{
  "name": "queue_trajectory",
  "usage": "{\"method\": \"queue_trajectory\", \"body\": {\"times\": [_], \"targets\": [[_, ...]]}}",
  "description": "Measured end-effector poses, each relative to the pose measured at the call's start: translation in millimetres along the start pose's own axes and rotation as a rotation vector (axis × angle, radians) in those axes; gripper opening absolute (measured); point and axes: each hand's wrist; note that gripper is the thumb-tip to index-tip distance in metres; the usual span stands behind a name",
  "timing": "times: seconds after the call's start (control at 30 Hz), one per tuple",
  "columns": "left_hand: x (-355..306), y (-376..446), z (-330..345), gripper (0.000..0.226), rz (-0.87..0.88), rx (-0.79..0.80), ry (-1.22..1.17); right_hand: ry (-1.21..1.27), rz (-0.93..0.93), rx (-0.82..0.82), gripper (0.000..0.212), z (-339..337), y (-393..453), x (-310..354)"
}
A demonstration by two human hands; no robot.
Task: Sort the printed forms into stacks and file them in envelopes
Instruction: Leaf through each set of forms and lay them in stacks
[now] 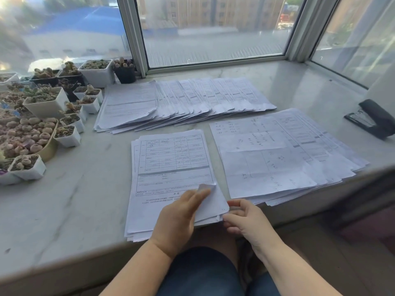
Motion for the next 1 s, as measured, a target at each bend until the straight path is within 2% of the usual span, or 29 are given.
{"method": "queue_trajectory", "body": {"times": [0.1,0.23,0.33,0.4,0.53,0.63,0.7,0.8,0.87,1.0], "targets": [[2,1,-2,0.027,0.019,0.076,0.092,-0.026,-0.017,-0.012,0.032,1,0,1],[8,1,1,0.037,-0.064,0.155,0.092,-0.061,-0.039,-0.008,0.033,1,-1,1],[7,1,-2,0.022,-0.084,0.127,0.027,-0.059,-0.042,-0.006,0.035,1,-1,0],[7,2,-3,0.015,-0.193,0.075,-0.092,-0.062,-0.032,-0.012,0.033,1,-1,0],[8,5,-2,0.018,-0.361,-0.044,-0.242,-0.071,0.025,-0.025,0.019,0,1,2],[9,5,1,0.018,-0.389,-0.069,-0.251,-0.066,0.074,-0.024,0.014,-2,5,5],[10,4,1,0.025,-0.388,-0.079,-0.246,-0.081,0.095,0.032,0.013,-3,6,7],[11,3,3,0.037,-0.380,-0.077,-0.274,-0.109,0.173,0.141,0.028,1,6,14],[11,1,4,0.041,-0.366,-0.079,-0.297,-0.061,0.256,0.141,0.040,3,8,17],[11,1,5,0.041,-0.338,-0.092,-0.321,0.026,0.340,0.144,0.042,3,12,17]]}}
Point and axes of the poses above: each hand's wrist, its own y-axis towards the middle knuckle, its own z-axis out of the palm, x = y × z, and after that the axes turned 9 degrees about -y, right-handed
